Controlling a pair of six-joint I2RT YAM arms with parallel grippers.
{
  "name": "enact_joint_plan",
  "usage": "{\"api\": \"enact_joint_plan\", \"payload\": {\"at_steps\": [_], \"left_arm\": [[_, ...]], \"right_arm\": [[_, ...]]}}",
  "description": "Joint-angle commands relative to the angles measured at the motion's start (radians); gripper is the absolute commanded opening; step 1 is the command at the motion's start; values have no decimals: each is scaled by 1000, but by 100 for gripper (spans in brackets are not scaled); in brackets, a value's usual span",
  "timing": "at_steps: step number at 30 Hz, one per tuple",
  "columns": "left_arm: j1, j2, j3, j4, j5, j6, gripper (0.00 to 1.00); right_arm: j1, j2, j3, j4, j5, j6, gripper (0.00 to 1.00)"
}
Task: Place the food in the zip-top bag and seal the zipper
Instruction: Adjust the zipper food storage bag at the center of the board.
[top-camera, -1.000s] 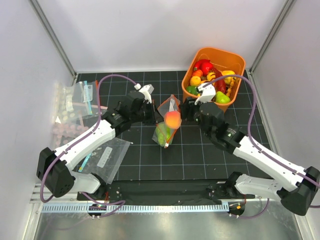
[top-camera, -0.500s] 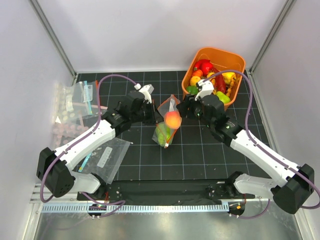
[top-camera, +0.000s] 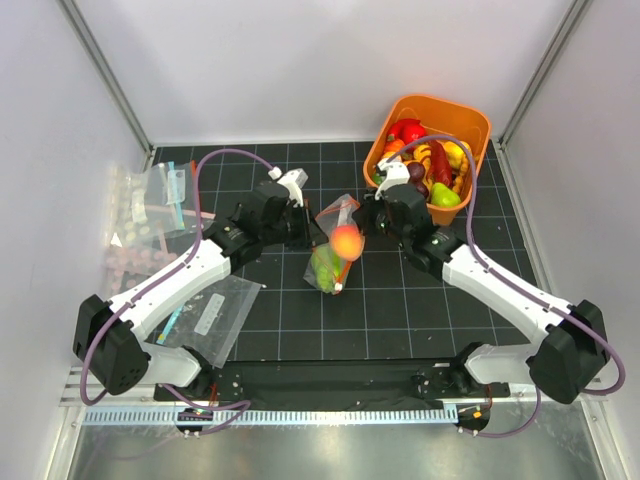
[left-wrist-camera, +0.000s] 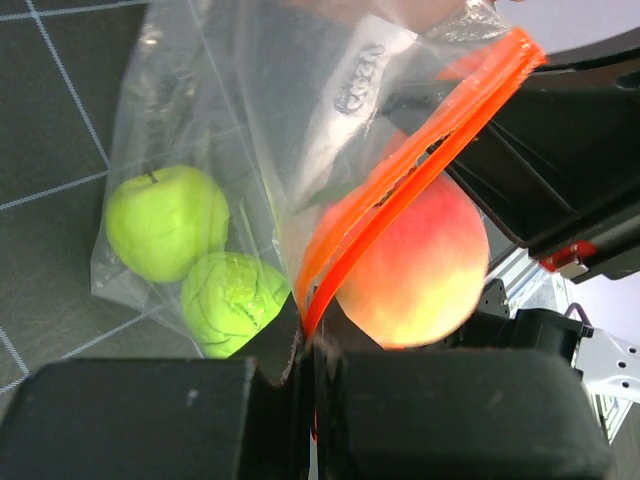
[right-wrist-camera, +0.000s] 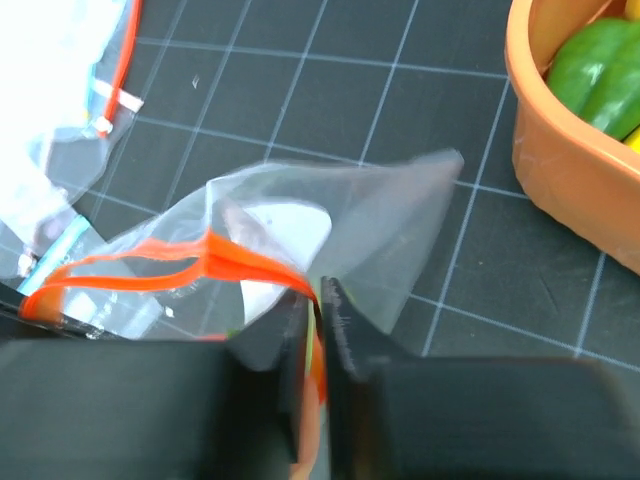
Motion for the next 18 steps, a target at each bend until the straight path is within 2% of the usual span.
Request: {"api": "enact_joint_plan", "payload": {"at_steps": [1,2,3,10,16,18], "left_arm": [[6,-33,0,24,-11,8,0],[6,-39,0,18,-16,9,0],[6,-43,0,15,-20,11,0],[6,-91,4,-20,-85,26,0],[3,-126,4,-37,-108,29,0],[3,-128,6,-39,-117,32,0]], "right_arm": [[-3,-9,65,-10,2,22,9],[-3,-15,68,-23,16,33,2],[-3,-21,86,-46,40,36,1],[0,-54,232,-341,206,24,1],[23,-49,339,-503,335,-4,1],[29,-67,339,-504,352,-7,1]]}}
